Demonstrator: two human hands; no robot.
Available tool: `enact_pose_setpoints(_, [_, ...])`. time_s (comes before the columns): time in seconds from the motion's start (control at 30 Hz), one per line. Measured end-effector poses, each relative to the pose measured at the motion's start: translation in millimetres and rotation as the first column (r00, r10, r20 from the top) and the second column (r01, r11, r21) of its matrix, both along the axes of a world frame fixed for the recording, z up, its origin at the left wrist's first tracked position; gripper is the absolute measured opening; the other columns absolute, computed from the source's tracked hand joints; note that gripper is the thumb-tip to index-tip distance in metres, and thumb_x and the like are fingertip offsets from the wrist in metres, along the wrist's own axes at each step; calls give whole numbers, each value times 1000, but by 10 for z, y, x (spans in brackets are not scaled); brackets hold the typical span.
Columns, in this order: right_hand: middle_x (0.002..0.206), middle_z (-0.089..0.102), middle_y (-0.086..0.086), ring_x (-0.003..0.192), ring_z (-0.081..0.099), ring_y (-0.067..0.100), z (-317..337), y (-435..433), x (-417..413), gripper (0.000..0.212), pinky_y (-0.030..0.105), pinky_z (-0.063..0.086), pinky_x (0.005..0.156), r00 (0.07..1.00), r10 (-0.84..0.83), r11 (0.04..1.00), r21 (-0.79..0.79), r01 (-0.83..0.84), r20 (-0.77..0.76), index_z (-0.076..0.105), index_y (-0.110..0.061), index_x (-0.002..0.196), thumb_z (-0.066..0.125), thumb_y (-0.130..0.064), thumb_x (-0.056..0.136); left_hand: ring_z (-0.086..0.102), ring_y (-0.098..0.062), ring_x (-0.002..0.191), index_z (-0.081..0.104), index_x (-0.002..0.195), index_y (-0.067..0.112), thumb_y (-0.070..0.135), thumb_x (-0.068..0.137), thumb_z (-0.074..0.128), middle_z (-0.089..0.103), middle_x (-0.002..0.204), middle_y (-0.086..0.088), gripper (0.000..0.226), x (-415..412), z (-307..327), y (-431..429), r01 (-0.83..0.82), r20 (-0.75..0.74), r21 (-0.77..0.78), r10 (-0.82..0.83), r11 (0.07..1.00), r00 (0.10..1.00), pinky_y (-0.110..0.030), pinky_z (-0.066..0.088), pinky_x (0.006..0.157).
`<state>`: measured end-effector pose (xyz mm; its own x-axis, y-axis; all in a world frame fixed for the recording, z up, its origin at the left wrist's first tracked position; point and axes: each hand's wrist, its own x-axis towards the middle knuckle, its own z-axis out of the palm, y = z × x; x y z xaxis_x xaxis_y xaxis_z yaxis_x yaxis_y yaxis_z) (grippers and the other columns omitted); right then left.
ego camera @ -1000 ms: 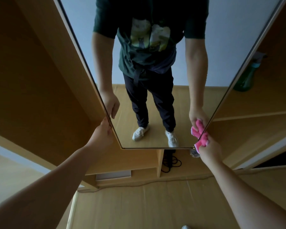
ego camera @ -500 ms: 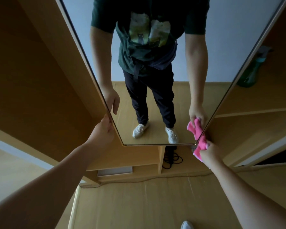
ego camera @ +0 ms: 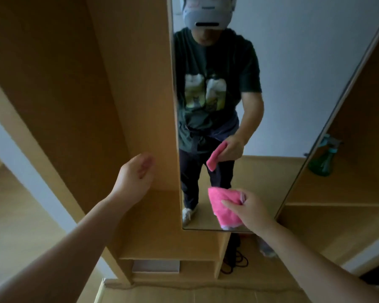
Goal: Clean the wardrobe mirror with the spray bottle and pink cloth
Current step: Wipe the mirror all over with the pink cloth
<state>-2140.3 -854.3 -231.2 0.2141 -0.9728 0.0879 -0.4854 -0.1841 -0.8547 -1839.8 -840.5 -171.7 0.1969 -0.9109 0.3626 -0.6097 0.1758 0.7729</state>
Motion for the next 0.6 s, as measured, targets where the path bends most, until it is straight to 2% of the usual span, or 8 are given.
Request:
enact_pose_setpoints(0.07, [89, 71, -21, 86, 65, -3, 479, -1, 243, 22, 14, 51, 74, 990, 102, 988, -123, -89, 102, 65, -42, 96, 72, -47, 76, 64, -2, 87, 64, 110, 19, 4, 91, 58, 68, 98, 6, 25, 18, 325, 135, 37, -11, -85, -38, 996, 999, -13, 52, 72])
enact_pose_setpoints(0.13, [92, 70, -25, 86, 65, -4, 924, -5, 470, 20, 10, 49, 72, 963, 208, 948, -276, -155, 174, 66, -42, 96, 71, -46, 76, 66, -5, 91, 62, 112, 17, 4, 90, 63, 68, 100, 3, 25, -21, 665, 249, 133, -72, -101, -140, 986, 987, -18, 52, 77])
enact_pose_setpoints(0.2, [89, 72, -17, 83, 67, 0, 1320, -22, 682, 18, 11, 50, 70, 933, 286, 899, -399, -183, 217, 69, -32, 94, 71, -43, 79, 67, -10, 99, 55, 121, 15, 7, 85, 70, 68, 107, -2, 40, -92, 990, 347, 277, -210, -78, -287, 958, 934, -22, 53, 84])
enact_pose_setpoints(0.3, [85, 72, -7, 78, 67, 5, 1825, -32, 950, 33, 15, 53, 67, 911, 347, 809, -563, -169, 225, 71, -18, 93, 67, -48, 80, 68, -16, 102, 48, 130, 16, 20, 71, 77, 65, 116, -5, 66, -183, 1379, 444, 414, -340, -55, -407, 909, 848, -26, 57, 79])
enact_pose_setpoints(0.4, [85, 68, -12, 80, 65, 2, 2211, -5, 1087, 36, 12, 51, 70, 914, 367, 716, -679, -158, 174, 67, -20, 93, 63, -54, 79, 70, -21, 98, 52, 125, 16, 19, 67, 82, 63, 116, -7, 65, -235, 1682, 467, 352, -328, -79, -358, 933, 874, -35, 60, 73])
enact_pose_setpoints(0.47, [83, 67, -12, 79, 64, 1, 2429, 8, 1088, 38, 12, 52, 69, 925, 353, 677, -721, -151, 138, 64, -23, 93, 61, -57, 77, 72, -25, 90, 56, 118, 15, 18, 71, 82, 66, 110, -10, 53, -247, 1864, 444, 291, -318, -98, -307, 952, 897, -38, 61, 70])
enact_pose_setpoints(0.53, [78, 65, -12, 76, 63, 2, 2626, -8, 1025, 34, 11, 51, 66, 932, 341, 653, -744, -139, 126, 62, -22, 89, 65, -53, 76, 73, -26, 84, 59, 109, 15, 18, 77, 79, 70, 101, -11, 38, -253, 2026, 430, 262, -299, -124, -288, 957, 910, -40, 61, 68])
enact_pose_setpoints(0.6, [71, 63, -8, 72, 61, 5, 2806, -29, 935, 27, 11, 50, 64, 941, 323, 624, -770, -133, 98, 62, -17, 80, 72, -41, 77, 73, -24, 84, 61, 105, 14, 17, 79, 77, 71, 97, -10, 31, -260, 2164, 431, 239, -292, -158, -277, 958, 916, -39, 61, 68])
